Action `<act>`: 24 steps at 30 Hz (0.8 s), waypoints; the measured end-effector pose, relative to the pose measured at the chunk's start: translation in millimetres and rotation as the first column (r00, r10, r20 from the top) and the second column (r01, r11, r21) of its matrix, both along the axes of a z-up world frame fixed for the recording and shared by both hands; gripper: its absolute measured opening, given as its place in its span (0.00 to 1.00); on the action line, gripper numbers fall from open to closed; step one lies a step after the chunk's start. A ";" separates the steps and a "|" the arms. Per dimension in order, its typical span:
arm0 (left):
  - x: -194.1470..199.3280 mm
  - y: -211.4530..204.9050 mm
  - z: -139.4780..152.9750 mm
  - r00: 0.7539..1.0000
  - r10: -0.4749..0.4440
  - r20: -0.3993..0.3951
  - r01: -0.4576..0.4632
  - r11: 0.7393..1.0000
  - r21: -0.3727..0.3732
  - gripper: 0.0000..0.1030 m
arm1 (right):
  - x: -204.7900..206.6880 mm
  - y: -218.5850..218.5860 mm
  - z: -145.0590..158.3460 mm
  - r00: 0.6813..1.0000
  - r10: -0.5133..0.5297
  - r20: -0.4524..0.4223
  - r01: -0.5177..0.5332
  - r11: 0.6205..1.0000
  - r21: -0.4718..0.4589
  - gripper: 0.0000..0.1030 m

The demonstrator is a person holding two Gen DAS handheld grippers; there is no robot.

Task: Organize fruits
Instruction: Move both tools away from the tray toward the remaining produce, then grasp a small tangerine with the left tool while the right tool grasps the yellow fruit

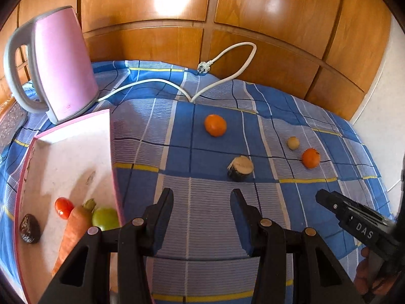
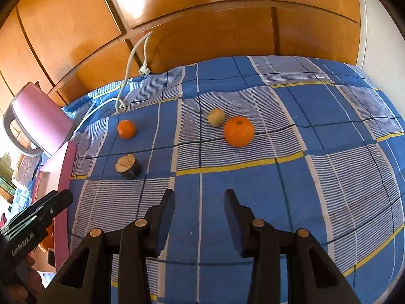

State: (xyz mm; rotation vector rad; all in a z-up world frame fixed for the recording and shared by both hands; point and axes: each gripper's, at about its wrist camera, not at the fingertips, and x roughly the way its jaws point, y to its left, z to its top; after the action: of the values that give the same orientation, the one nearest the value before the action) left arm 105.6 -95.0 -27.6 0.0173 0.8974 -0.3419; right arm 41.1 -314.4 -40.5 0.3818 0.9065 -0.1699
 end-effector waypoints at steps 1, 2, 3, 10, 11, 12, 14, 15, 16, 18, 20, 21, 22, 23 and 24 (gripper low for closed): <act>3.1 -1.9 -0.6 1.000 0.002 -0.002 -0.002 1.000 0.002 0.46 | 1.3 -1.6 -0.7 1.000 -0.002 -0.002 0.002 1.000 0.000 0.39; 7.3 -4.2 -1.6 1.000 0.000 -0.009 0.000 1.000 -0.001 0.46 | 2.2 -2.7 -1.4 1.000 -0.005 -0.003 0.005 1.000 0.000 0.39; 10.7 -5.6 -2.3 1.000 -0.001 -0.013 0.001 1.000 -0.004 0.46 | 4.0 -4.8 -2.2 1.000 -0.008 -0.005 0.008 1.000 0.001 0.39; 41.7 -19.1 -6.8 1.000 -0.014 -0.016 0.014 1.000 -0.010 0.46 | 15.1 -16.7 -3.9 1.000 -0.022 -0.007 0.022 1.000 -0.012 0.39; 47.9 -21.5 -7.8 1.000 -0.014 -0.019 0.014 1.000 -0.012 0.46 | 16.6 -18.1 -4.2 1.000 -0.023 -0.007 0.023 1.000 -0.013 0.39; 53.6 -23.9 -8.3 1.000 -0.014 -0.021 0.014 1.000 -0.014 0.46 | 18.5 -19.9 -4.3 1.000 -0.025 -0.007 0.025 1.000 -0.013 0.39; 64.4 -29.3 -9.0 1.000 -0.018 -0.022 0.018 1.000 -0.023 0.46 | 21.7 -22.9 -4.4 1.000 -0.029 -0.006 0.029 0.999 -0.014 0.39; 69.9 -31.7 -9.5 1.000 -0.017 -0.024 0.016 1.000 -0.024 0.46 | 23.3 -24.3 -4.4 1.000 -0.030 -0.005 0.030 0.999 -0.015 0.39; 76.9 -34.8 -10.4 0.999 -0.019 -0.029 0.018 0.999 -0.028 0.46 | 24.7 -25.6 -4.7 1.000 -0.031 -0.005 0.031 0.999 -0.016 0.39; 88.2 -39.7 -12.8 0.999 -0.019 -0.035 0.018 0.999 -0.029 0.46 | 27.1 -28.0 -5.4 0.999 -0.033 -0.004 0.033 0.999 -0.018 0.39; 99.8 -46.9 -16.1 0.999 -0.022 -0.042 0.021 1.000 -0.021 0.46 | 29.1 -31.0 -6.4 0.999 -0.036 -0.004 0.036 0.999 -0.021 0.39; 105.2 -50.4 -18.1 0.999 -0.023 -0.045 0.022 1.000 -0.017 0.46 | 29.8 -32.7 -7.1 0.999 -0.039 -0.005 0.039 0.999 -0.019 0.39; 109.9 -52.8 -20.0 0.999 -0.022 -0.049 0.022 1.000 -0.011 0.46 | 30.4 -34.3 -7.9 0.999 -0.041 -0.006 0.041 0.999 -0.019 0.39; 115.5 -56.0 -22.5 0.998 -0.023 -0.056 0.022 1.000 -0.008 0.46 | 30.9 -36.1 -8.7 0.999 -0.043 -0.008 0.043 0.999 -0.019 0.39; 120.3 -58.2 -24.7 0.998 -0.022 -0.062 0.021 1.000 -0.011 0.46 | 31.4 -37.3 -9.4 0.999 -0.046 -0.009 0.046 0.999 -0.020 0.39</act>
State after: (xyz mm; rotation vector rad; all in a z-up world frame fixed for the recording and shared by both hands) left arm 226.0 -153.3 -52.3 0.0070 0.9576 -0.3686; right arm 72.5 -351.8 -49.8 0.3836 0.9055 -0.2229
